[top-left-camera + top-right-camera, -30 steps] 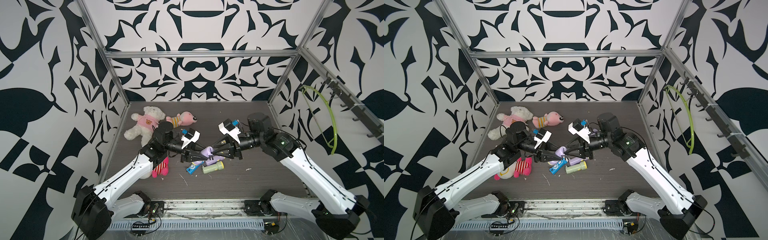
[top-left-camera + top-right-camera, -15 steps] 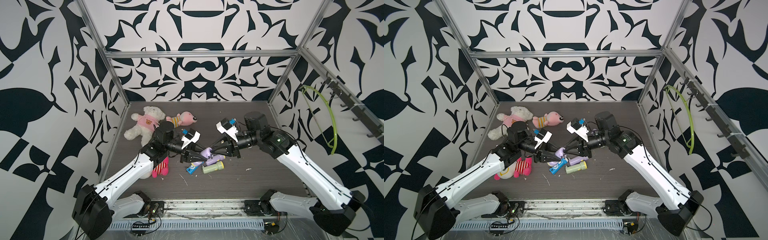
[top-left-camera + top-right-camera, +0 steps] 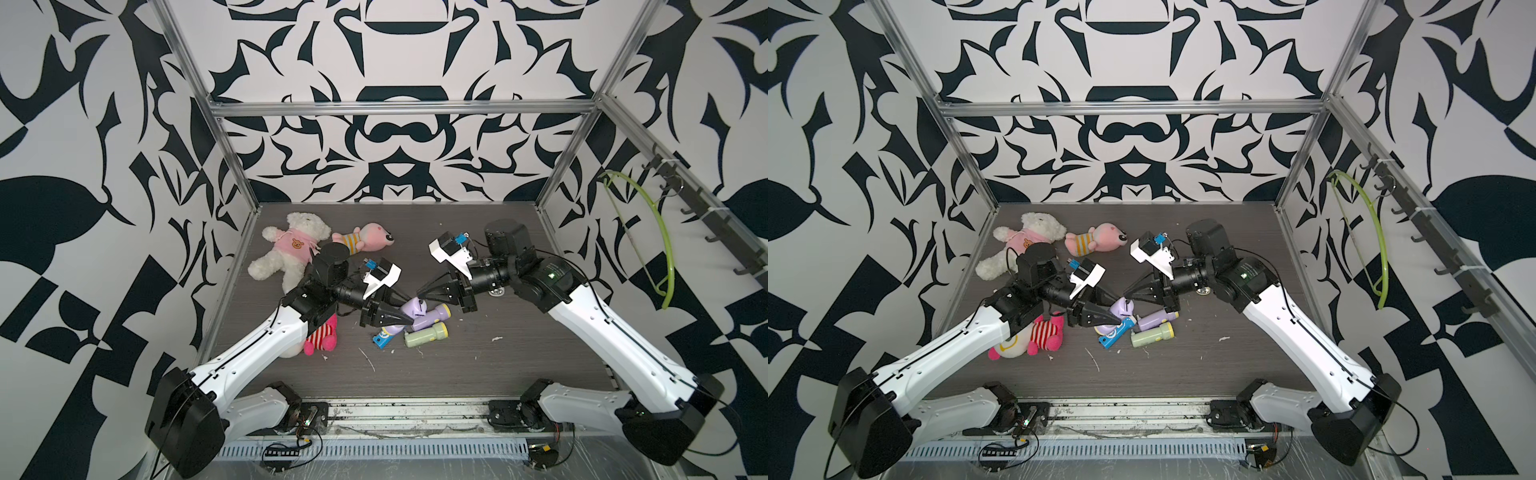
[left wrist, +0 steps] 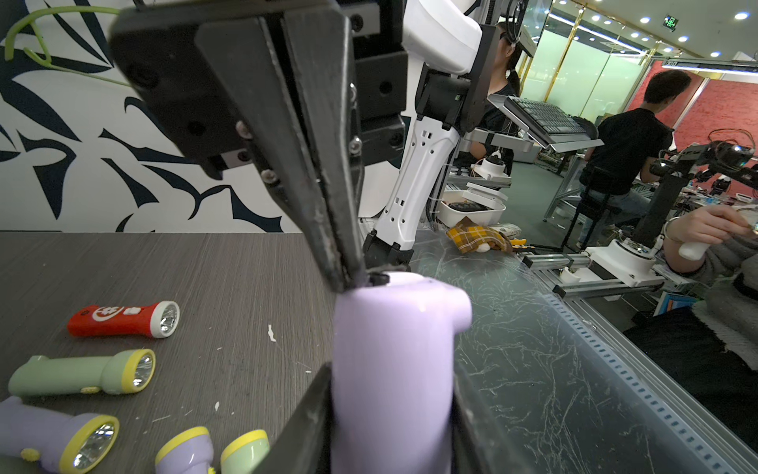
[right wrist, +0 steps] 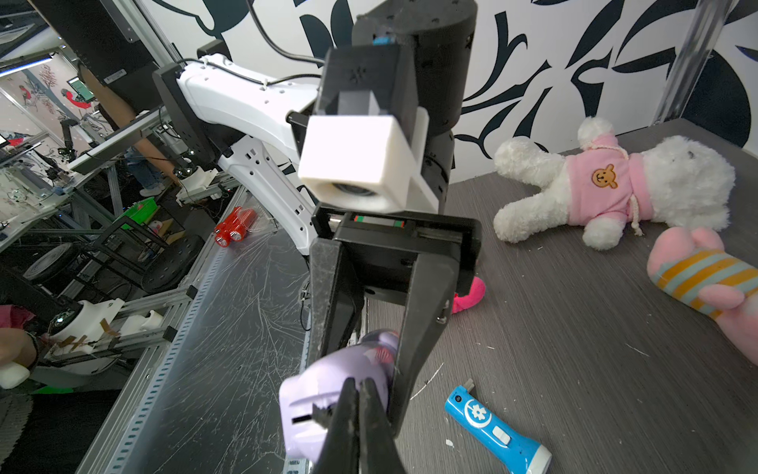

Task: Close the plug at the bottom of the flashlight
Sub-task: Close the plug of the flashlight.

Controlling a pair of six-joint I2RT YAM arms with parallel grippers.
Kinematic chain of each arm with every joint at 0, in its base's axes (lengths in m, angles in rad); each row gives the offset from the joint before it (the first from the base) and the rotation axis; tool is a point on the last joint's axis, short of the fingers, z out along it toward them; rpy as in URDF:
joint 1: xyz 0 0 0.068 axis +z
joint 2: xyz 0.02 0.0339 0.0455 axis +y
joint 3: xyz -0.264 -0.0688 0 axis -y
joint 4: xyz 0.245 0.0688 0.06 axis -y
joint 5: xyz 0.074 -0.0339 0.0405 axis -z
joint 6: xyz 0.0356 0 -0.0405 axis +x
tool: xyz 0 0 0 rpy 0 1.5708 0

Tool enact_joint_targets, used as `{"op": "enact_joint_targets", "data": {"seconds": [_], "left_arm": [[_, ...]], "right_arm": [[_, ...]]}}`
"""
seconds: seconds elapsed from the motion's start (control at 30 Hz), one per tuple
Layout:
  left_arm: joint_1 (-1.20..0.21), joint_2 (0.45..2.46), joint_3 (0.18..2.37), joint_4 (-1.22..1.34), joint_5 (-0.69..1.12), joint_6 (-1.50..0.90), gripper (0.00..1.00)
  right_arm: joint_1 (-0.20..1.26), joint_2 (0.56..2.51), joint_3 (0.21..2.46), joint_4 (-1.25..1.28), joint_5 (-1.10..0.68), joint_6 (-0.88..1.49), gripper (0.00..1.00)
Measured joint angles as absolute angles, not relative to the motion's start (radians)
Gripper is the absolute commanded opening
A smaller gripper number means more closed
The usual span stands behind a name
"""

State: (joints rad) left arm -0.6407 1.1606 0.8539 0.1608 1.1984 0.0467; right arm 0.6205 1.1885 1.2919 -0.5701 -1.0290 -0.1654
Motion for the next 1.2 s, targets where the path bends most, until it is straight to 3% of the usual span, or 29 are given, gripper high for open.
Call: {"op": "enact_joint_targets", "data": {"seconds": [0.43, 0.8, 1.1, 1.2], "left_arm": [[-0.639, 1.172, 0.870, 0.136, 1.144, 0.053, 0.00], [-0.639, 1.166, 0.891, 0.113, 1.141, 0.076, 0.00], [-0.639, 1.167, 0.904, 0.089, 1.043, 0.045, 0.00], [-0.639, 1.173, 0.911, 0.089, 0.990, 0.023, 0.00]], "right_arm": [[0.640, 1.159, 1.293, -0.572, -0.953, -0.152, 0.02], [0.640, 0.950, 1.200, -0.511, -0.605, -0.077, 0.00], [0.640, 0.949, 1.178, -0.513, -0.348, -0.039, 0.00], [0.639, 0.950, 1.156, -0.512, -0.313, -0.030, 0.07]]}}
